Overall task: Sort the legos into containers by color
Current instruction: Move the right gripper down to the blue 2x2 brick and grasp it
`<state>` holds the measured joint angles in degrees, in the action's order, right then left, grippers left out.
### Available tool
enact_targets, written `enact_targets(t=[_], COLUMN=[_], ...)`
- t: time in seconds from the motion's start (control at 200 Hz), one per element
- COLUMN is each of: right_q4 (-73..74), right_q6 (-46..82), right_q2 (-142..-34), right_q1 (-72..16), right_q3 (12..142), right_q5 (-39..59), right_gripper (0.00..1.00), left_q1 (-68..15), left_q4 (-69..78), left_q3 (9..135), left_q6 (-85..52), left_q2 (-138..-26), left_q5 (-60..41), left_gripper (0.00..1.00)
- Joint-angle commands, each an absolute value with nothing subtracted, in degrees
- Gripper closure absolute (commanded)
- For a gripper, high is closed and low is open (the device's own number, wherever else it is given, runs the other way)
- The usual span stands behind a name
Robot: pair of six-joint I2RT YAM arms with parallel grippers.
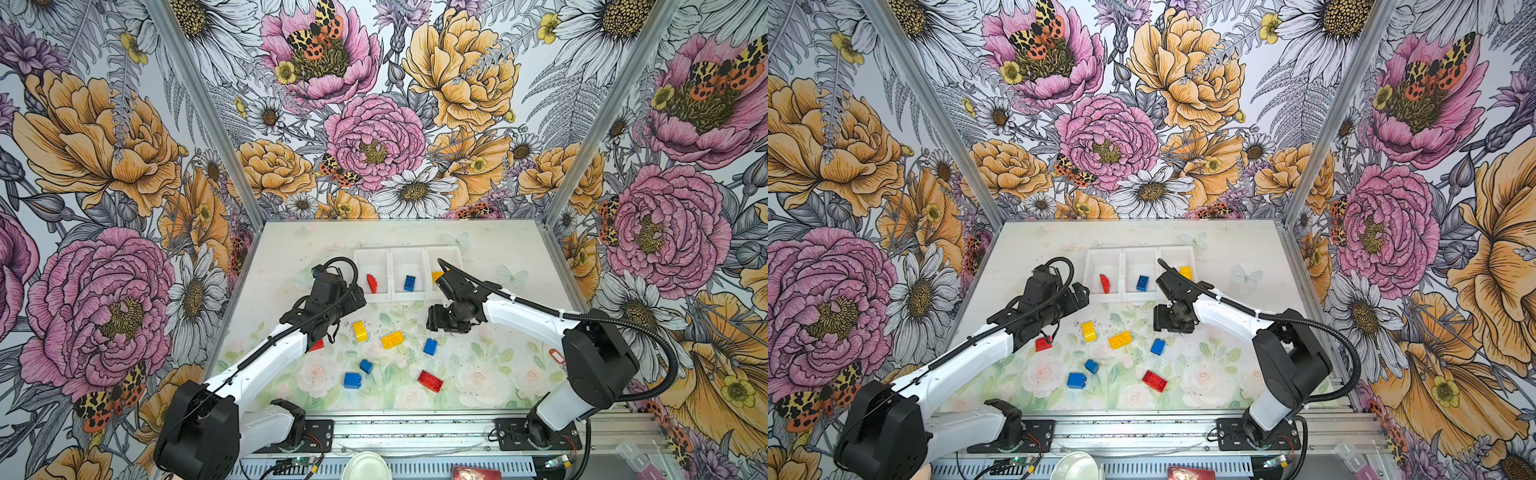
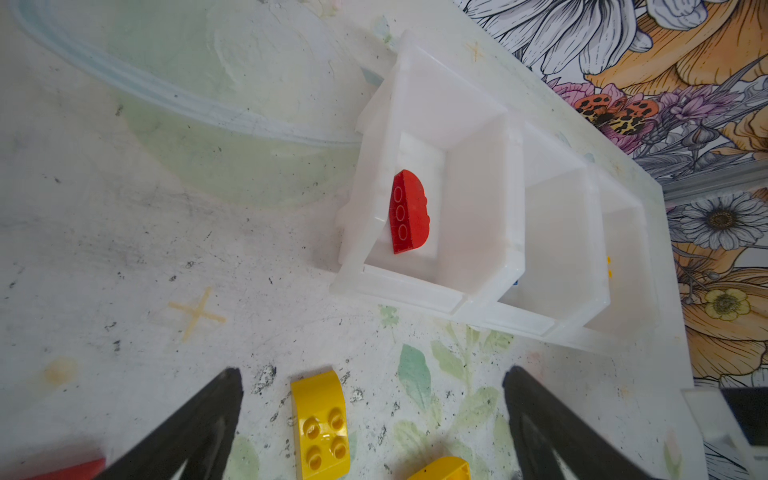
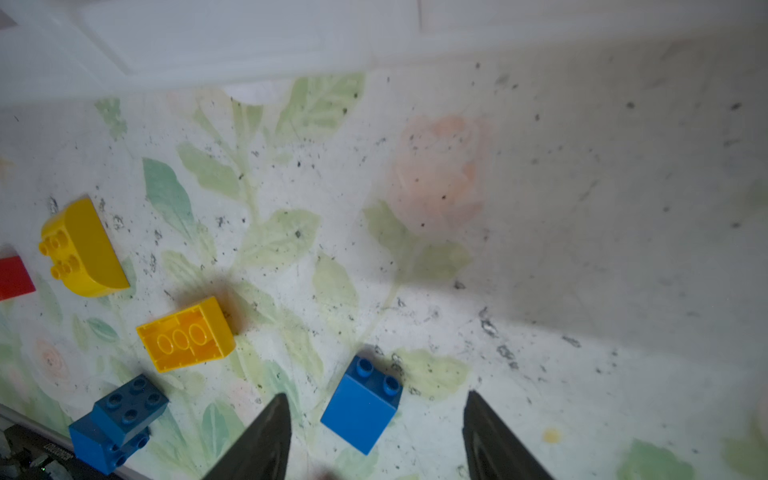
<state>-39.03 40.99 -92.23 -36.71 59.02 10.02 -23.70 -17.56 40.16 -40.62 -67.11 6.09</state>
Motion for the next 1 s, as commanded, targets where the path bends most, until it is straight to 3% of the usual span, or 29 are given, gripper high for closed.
enact_targets(t=[0.0,0.425,0.995], right_q4=[-39.87,-43.42,-44.94], right_q6=[45.44,48.08,47.29], right_q2=[-91.65,-96.34,-101.04], right_q1=[-39.00,-44.32,-44.78], right_q3=[58.11,59.58,62.84], right_q5=[10.02,5.32,1.85], right_gripper=[0.33,0.34,0.37], left_q1=[-23.13,-23.20,-23.07], left_q4=[-18.01,-18.54,-18.46], left_q3=[39.37,38.95,38.67], left_q6=[-41.53,-41.74,-41.92], left_q2=[-66.08,-65.36,-65.47], left_q5=[5.21,5.36,5.93], left_gripper=[0.01,0.01,0.01])
